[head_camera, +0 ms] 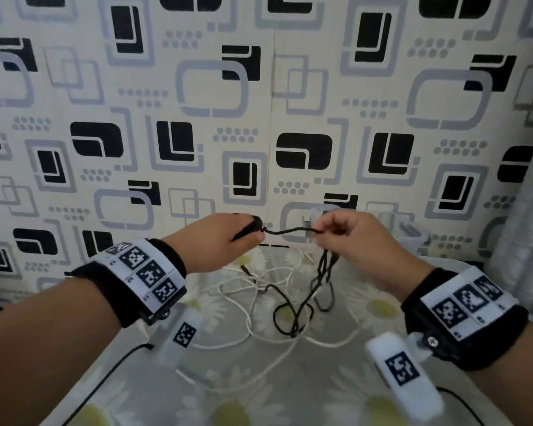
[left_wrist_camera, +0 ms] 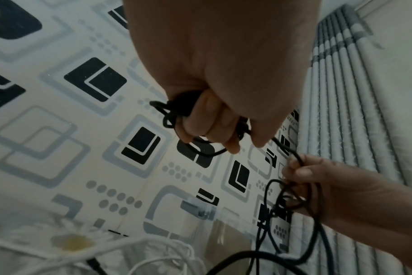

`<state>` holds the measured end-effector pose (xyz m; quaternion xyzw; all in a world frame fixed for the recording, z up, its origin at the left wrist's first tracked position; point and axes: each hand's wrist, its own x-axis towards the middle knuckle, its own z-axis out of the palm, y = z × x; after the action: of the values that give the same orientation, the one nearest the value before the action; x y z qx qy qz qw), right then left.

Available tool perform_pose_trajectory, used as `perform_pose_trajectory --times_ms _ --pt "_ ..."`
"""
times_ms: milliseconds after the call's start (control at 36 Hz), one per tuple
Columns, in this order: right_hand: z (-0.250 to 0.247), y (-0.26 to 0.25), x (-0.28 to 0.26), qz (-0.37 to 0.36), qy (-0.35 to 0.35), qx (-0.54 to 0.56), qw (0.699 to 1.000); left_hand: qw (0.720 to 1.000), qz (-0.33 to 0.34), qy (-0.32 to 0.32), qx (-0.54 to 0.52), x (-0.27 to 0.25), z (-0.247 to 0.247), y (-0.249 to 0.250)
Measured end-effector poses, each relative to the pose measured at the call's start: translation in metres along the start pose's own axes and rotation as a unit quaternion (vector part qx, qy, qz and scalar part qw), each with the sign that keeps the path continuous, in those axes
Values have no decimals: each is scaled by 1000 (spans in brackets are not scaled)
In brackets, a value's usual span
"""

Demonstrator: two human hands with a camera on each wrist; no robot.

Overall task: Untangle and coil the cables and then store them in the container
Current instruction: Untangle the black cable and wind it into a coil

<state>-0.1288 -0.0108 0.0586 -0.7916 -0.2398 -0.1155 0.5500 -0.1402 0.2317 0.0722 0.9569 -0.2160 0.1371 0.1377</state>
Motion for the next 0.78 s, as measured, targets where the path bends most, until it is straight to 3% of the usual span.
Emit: perform_pose_trajectory --times_ms 167,306,417,528,694,778 --pt "-8 4 14 -21 48 -10 999 999 16 -39 -7 -2 3 5" --pt "-6 13 20 -14 42 -22 999 978 1 -91 -185 -7 3 9" --pt "0 24 24 21 15 -28 999 898 -9 -145 -416 -5 3 17" --pt "14 27 22 2 -26 -7 1000 823 -10 -159 -545 -2 7 26" --pt "35 26 14 -70 -96 -21 993 670 -60 -111 -732 4 11 34" --pt "39 24 11 -5 -132 116 984 607 -67 -80 -787 7 17 36"
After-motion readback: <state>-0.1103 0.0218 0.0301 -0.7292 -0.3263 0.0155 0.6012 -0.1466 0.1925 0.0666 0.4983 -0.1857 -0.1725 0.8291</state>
